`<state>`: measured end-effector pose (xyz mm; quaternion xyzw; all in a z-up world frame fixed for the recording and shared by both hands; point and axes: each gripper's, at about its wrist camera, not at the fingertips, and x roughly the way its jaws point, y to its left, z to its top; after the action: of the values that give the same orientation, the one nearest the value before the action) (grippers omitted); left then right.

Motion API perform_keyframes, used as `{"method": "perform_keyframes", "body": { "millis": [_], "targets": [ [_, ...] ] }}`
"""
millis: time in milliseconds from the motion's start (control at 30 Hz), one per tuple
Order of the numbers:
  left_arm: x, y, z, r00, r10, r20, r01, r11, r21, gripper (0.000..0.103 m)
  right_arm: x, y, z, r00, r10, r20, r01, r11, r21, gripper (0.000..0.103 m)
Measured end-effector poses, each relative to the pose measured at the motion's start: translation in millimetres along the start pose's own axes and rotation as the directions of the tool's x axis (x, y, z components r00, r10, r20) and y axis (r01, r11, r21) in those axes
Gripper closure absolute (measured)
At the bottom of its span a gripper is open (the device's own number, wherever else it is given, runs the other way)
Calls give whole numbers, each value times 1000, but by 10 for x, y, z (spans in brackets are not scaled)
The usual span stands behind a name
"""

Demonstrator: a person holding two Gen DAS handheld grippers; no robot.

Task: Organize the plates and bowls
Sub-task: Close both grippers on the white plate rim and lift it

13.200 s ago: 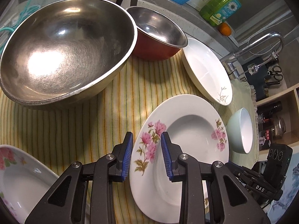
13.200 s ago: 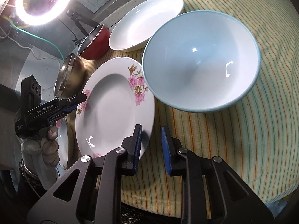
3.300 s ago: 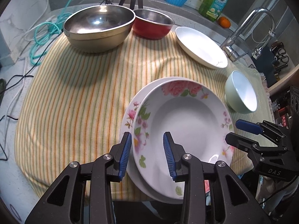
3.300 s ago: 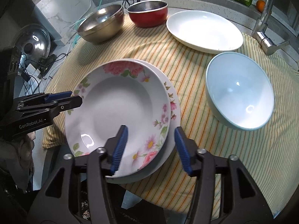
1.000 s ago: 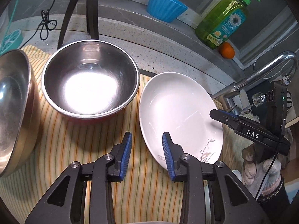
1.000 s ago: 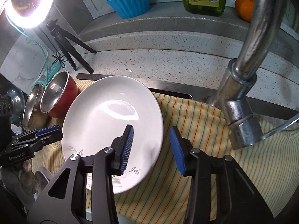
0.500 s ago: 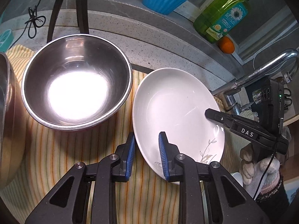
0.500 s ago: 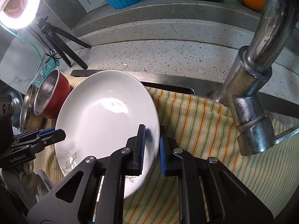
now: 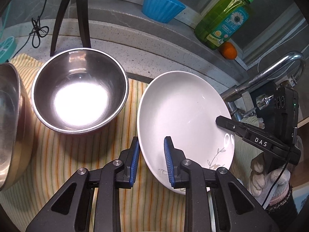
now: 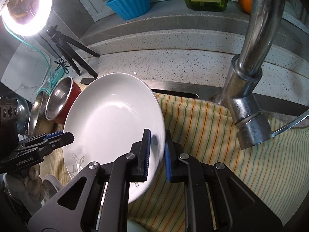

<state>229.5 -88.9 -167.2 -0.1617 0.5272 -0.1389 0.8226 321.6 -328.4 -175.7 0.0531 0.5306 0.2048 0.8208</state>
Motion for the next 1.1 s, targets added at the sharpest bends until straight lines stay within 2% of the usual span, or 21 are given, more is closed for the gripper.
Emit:
{"method": "perform_keyframes", "body": {
  "millis": [200, 500, 800, 1100],
  "targets": [
    [-260, -21, -35, 999, -2, 46, 1, 1000, 4, 80, -209, 84, 8, 999, 24, 29, -24, 1000, -5, 89],
    [-731, 30, -178, 995, 4, 104, -4, 1000, -3, 80, -503, 452, -91, 996, 65, 54, -61, 996, -68, 89],
    [-1146, 195, -484, 991, 22, 131, -20, 1000, -14, 80, -693, 846, -394, 994, 106, 31, -101, 986, -132, 89],
    [-1413, 404, -870, 990, 47, 133, -40, 998, -55, 80, -706, 1163, -899, 987, 156, -33, -159, 977, -145, 89]
  ]
}}
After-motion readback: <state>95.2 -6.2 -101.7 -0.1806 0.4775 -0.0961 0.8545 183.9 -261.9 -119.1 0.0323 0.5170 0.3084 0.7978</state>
